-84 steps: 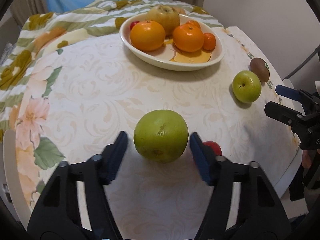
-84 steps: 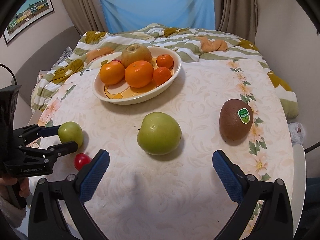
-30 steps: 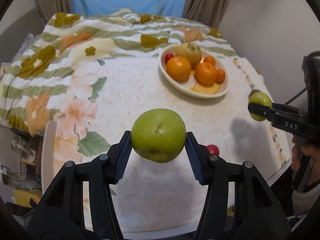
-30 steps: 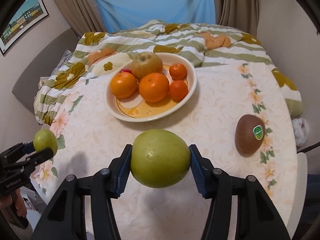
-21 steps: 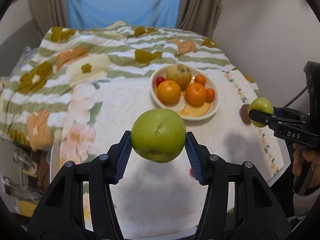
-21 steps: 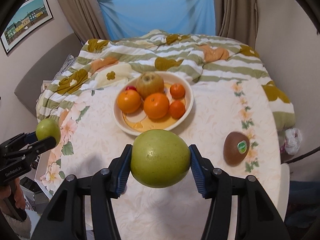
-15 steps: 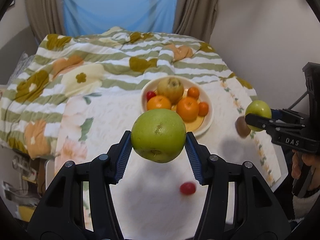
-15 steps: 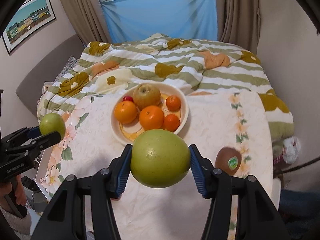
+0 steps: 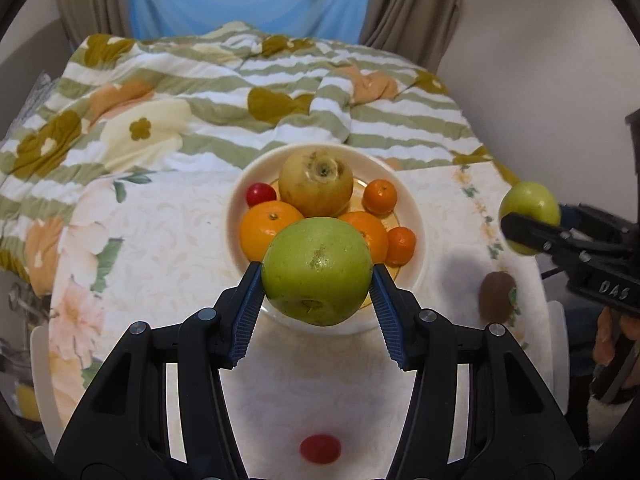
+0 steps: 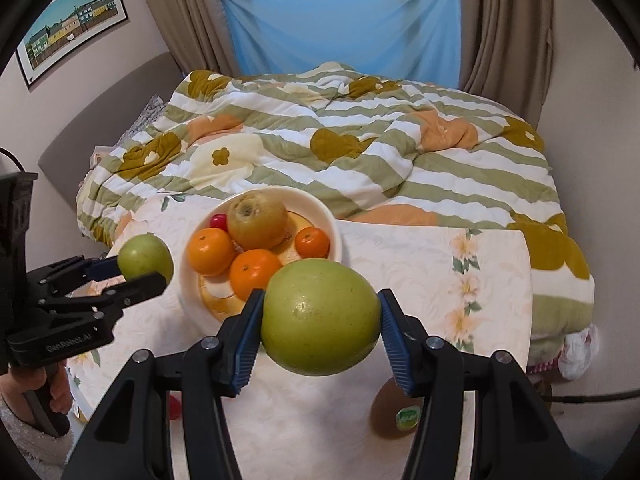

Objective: Organize fruits
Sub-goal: 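Lower the small green apple into the bowl and open the left tool, then lower the large green apple into the bowl and open the right tool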

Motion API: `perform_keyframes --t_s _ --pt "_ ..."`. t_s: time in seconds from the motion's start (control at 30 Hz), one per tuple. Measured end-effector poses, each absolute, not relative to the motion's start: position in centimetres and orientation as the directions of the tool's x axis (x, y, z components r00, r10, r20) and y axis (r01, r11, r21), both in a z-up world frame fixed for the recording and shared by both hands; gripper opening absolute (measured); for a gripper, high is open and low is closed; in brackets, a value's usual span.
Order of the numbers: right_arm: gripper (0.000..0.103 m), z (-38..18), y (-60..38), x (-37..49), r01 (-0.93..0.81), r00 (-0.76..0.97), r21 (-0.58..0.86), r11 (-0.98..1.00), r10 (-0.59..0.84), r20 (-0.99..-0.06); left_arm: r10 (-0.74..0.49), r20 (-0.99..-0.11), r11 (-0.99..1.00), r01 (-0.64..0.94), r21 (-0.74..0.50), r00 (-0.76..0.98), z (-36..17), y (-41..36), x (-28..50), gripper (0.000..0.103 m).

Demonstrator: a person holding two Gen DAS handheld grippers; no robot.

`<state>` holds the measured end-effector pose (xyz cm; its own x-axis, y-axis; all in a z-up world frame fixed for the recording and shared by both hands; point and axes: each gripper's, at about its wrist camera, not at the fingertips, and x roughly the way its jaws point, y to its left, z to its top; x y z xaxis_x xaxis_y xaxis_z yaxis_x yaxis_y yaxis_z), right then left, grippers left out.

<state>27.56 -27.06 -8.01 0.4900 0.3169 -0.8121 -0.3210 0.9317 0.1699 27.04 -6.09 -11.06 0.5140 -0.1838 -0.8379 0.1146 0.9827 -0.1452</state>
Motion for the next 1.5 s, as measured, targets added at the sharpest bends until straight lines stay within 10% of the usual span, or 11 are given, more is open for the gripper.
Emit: perform_keyframes --t_s 0.57,0.63,0.7,1.5 --pt "0.051 -10.7 -28.1 30.9 -0.368 0.434 0.200 0.908 0.358 -0.827 -0.092 -0.891 0.994 0.087 -0.059 0.445 -15.8 -8.8 28.7 0.063" --pt "0.051 -10.8 -28.2 31.1 -0.369 0.438 0.199 0.908 0.359 -0.824 -0.083 -0.880 0.995 0.080 -0.052 0.467 -15.2 -8.8 28.6 0.093" --pt "0.051 -10.7 -28.1 31.2 -0.371 0.442 0.198 0.907 0.360 -0.822 -0.074 -0.861 0.997 0.068 -0.046 0.503 -14.2 -8.6 28.2 0.103" --pt "0.051 -11.8 -22.2 33.7 -0.487 0.406 0.213 0.847 0.435 -0.804 0.027 -0.827 0.996 -0.085 -0.026 0.561 -10.1 -2.2 24.7 0.103"
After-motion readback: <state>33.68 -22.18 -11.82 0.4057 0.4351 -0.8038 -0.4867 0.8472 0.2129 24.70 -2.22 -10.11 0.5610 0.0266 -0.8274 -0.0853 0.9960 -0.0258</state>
